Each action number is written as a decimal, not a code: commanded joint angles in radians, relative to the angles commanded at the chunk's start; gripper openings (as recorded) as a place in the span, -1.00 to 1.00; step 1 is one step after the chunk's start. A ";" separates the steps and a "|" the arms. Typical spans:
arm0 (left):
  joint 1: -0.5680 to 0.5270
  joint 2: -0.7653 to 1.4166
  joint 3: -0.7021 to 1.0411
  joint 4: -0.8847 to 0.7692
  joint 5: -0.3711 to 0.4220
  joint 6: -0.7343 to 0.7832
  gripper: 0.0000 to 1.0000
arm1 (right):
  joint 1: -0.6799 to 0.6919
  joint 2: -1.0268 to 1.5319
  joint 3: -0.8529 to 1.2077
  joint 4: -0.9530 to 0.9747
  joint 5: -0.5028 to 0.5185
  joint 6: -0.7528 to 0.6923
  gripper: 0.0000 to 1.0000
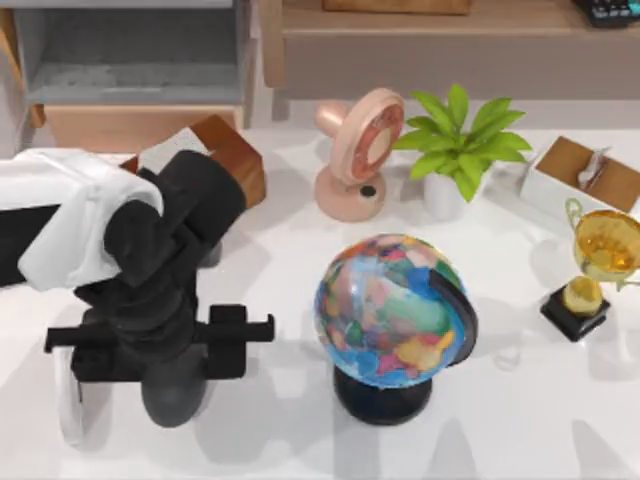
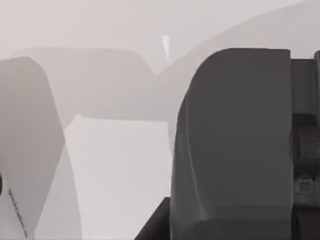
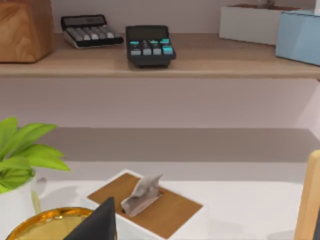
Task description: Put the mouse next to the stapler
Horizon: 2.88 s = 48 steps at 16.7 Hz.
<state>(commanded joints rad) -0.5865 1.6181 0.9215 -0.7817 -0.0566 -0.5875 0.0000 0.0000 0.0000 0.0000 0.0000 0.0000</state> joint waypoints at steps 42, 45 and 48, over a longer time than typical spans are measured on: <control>-0.003 0.031 -0.043 0.068 -0.001 -0.004 0.36 | 0.000 0.000 0.000 0.000 0.000 0.000 1.00; -0.003 0.031 -0.043 0.068 -0.001 -0.004 0.81 | 0.000 0.000 0.000 0.000 0.000 0.000 1.00; -0.003 0.031 -0.043 0.068 -0.001 -0.004 1.00 | 0.000 0.000 0.000 0.000 0.000 0.000 1.00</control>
<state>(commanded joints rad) -0.5893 1.6490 0.8781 -0.7142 -0.0576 -0.5916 0.0000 0.0000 0.0000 0.0000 0.0000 0.0000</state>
